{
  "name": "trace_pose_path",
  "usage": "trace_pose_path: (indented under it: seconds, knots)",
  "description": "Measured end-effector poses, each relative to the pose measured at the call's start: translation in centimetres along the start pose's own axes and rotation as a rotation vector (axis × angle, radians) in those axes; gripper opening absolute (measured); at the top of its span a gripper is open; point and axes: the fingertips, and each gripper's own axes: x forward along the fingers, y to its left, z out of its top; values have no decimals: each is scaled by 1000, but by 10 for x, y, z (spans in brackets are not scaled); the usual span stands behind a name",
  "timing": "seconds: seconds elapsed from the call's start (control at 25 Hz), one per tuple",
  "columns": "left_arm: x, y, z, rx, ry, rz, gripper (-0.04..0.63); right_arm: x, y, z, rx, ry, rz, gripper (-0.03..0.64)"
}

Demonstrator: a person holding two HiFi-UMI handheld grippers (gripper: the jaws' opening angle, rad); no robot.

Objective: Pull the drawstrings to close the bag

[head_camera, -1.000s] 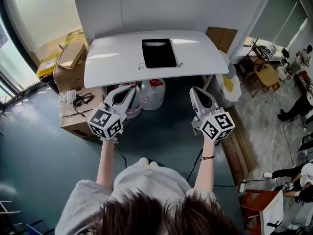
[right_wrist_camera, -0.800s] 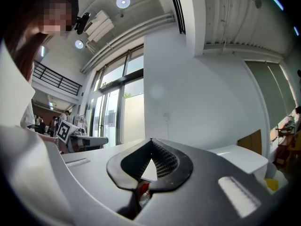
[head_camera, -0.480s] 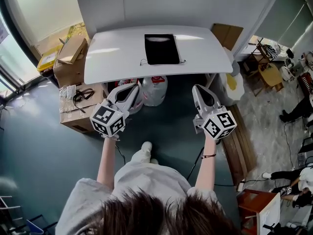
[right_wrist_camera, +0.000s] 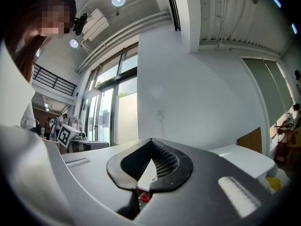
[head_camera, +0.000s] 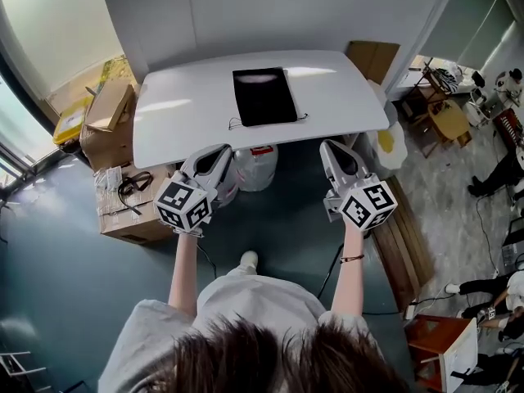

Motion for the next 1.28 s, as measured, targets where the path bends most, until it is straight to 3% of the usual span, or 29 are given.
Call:
trace_pose_path:
  seconds: [0.56,1.28]
  knots:
    - [53,44,-7,-11,26,-70,-3,52,-33,-9,7,9,-32,12]
    - [67,82,-27,-26,72,-33,-5,98,-49,-26,42,27,-17,12]
